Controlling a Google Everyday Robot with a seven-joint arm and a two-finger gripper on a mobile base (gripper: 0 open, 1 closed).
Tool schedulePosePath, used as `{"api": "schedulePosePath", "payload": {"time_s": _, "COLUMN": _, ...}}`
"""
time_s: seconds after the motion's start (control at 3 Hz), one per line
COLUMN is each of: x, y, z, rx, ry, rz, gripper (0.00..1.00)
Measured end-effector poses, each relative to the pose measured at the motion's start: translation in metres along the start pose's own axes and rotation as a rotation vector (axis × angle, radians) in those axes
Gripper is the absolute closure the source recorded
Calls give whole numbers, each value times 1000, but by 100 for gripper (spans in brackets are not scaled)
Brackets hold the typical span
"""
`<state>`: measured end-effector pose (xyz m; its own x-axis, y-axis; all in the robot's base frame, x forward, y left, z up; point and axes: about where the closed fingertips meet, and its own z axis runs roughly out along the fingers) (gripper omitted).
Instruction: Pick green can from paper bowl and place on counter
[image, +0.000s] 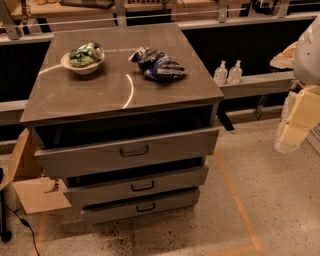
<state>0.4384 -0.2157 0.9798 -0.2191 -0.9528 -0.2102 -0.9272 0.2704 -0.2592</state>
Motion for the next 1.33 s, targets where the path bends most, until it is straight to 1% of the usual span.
{"api": "schedulePosePath", "payload": {"time_s": 0.33, "x": 0, "y": 0, "z": 0, "rx": 0, "ry": 0, "rz": 0, "gripper": 0}}
{"api": "schedulePosePath", "payload": {"time_s": 0.67, "x": -14, "y": -15, "z": 1, "rx": 43, "ry": -41, "rz": -28, "gripper": 0}}
{"api": "schedulePosePath", "payload": {"time_s": 1.0, "x": -74, "y": -69, "z": 3, "rx": 170, "ry": -169, "rz": -165, "gripper": 0}}
{"api": "schedulePosePath", "payload": {"time_s": 1.33, "x": -126, "y": -101, "z": 1, "rx": 247, "ry": -240, "rz": -269, "gripper": 0}}
